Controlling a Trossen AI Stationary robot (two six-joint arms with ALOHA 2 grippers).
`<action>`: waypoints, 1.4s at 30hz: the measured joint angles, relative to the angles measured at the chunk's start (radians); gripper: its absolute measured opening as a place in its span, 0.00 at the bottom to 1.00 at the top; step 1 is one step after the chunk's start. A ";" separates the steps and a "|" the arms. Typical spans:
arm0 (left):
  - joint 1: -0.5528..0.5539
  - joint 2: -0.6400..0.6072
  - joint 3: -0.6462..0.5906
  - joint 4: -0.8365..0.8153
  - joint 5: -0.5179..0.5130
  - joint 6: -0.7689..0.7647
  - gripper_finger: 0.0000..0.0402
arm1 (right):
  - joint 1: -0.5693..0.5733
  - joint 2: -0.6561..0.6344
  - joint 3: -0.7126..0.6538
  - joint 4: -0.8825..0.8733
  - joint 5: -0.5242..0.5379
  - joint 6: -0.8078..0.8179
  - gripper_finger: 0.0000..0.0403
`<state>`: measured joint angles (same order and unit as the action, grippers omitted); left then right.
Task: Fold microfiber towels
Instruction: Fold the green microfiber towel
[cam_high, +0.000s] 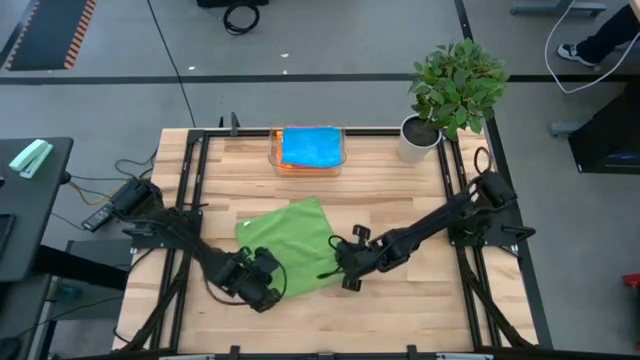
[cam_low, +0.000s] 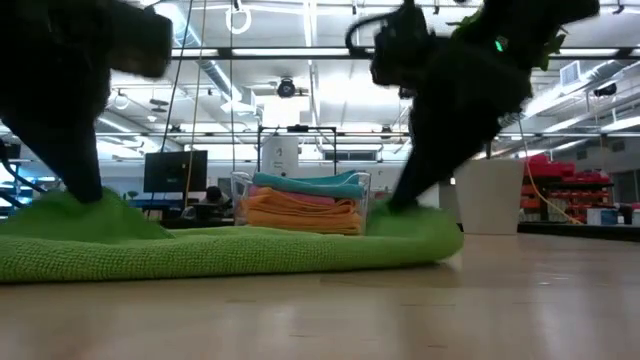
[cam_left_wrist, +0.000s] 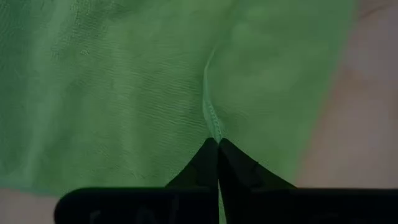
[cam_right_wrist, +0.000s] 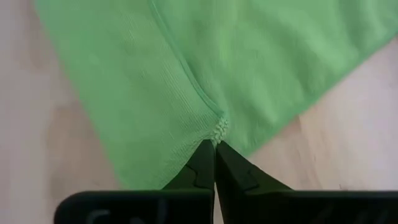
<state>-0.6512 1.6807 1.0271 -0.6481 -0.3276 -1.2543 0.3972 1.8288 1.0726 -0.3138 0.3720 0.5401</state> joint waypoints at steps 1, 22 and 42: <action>-0.015 -0.014 0.000 0.003 -0.010 -0.026 0.02 | -0.005 -0.013 0.009 -0.003 -0.011 0.006 0.02; -0.013 -0.092 -0.018 -0.582 -0.197 -0.193 0.01 | -0.437 -0.040 0.049 0.131 -0.184 -0.210 0.01; 0.240 -0.091 -0.124 -0.525 -0.136 0.122 0.08 | -0.542 0.106 0.048 0.337 -0.276 -0.243 0.02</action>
<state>-0.4111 1.5898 0.9032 -1.1736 -0.4634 -1.1324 -0.1446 1.9350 1.1209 0.0231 0.0962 0.2970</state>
